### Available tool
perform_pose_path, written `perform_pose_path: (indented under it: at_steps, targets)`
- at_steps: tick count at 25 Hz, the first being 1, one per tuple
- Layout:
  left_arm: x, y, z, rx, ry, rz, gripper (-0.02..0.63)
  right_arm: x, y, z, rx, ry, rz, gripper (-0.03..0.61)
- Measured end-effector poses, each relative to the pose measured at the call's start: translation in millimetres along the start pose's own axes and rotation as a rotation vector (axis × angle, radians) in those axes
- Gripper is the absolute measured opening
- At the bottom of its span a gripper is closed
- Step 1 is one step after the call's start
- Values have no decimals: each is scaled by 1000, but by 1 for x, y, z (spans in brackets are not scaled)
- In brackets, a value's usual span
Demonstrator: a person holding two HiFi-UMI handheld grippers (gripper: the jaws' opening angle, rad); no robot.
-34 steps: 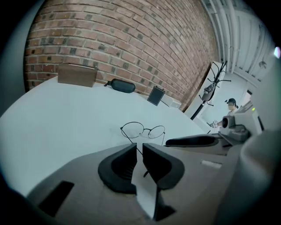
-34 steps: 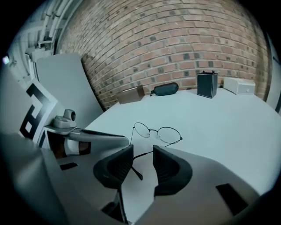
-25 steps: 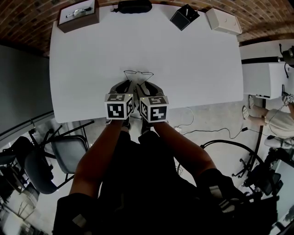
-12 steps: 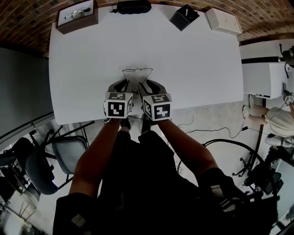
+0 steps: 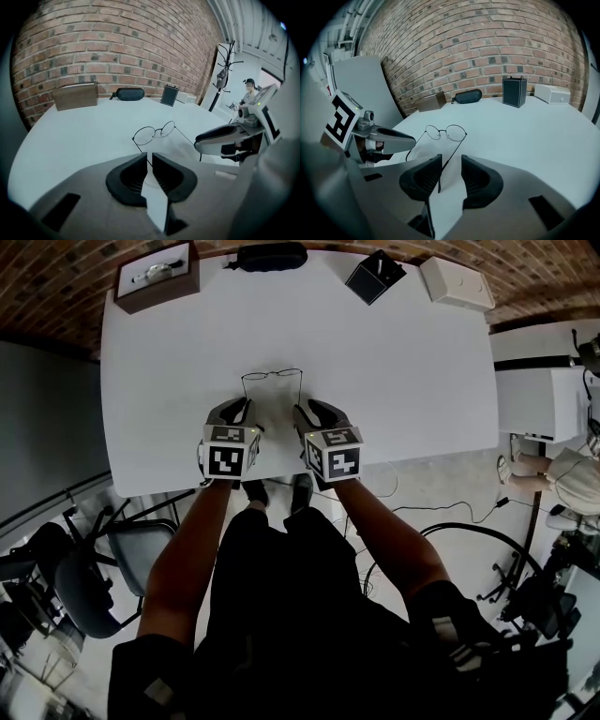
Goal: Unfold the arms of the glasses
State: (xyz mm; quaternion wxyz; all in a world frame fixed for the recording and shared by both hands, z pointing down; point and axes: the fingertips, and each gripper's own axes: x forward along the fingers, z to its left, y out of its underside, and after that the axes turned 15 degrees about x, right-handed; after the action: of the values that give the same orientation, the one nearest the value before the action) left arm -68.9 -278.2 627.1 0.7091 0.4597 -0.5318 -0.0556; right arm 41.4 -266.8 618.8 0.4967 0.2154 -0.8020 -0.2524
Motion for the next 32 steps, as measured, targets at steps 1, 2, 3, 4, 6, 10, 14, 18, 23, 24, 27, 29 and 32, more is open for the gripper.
perform_pose_path:
  at_steps: [1,2,3,4,6,10,14,18,23,24,27,29,32]
  targets:
    - [0,0,2,8,-1,1,34,1,0,0,-4,-8,2,110]
    - [1,-1,4,11,-1,-1,34,1,-1,-1,-9,-14,4,110]
    - [2,-1,6,10,0,-3,34,2,-2,-2,-15,-16,4,110]
    - [2,-1,7,8,1,-7,34,2,-2,-3,-21,-15,2,110]
    - [4,-3,9,14,3,-11,34,4,-4,-4,-31,-16,-2,110]
    - [7,-7,11,46,4,-15,33,7,-10,-6,-53,-19,-6,110]
    - [4,-12,14,58,-11,-43,34,7,-16,-11,-83,-4,-15,110]
    - [-3,-14,16,44,-20,-67,34,4,-13,-7,-101,-19,-16,110]
    - [-10,-5,-1,-41,-13,-60,87,0,-6,-4,-106,-39,-9,123]
    - [-9,-3,-6,-58,-12,-51,147,0,-5,-4,-107,-40,-5,123]
    - [-2,9,-19,-71,-11,-6,172,-1,-4,-5,-106,-39,0,123]
    - [3,16,-21,-64,-15,21,172,-1,-2,-6,-103,-44,4,123]
    - [7,14,-18,-47,-20,25,170,0,-1,-10,-98,-45,8,123]
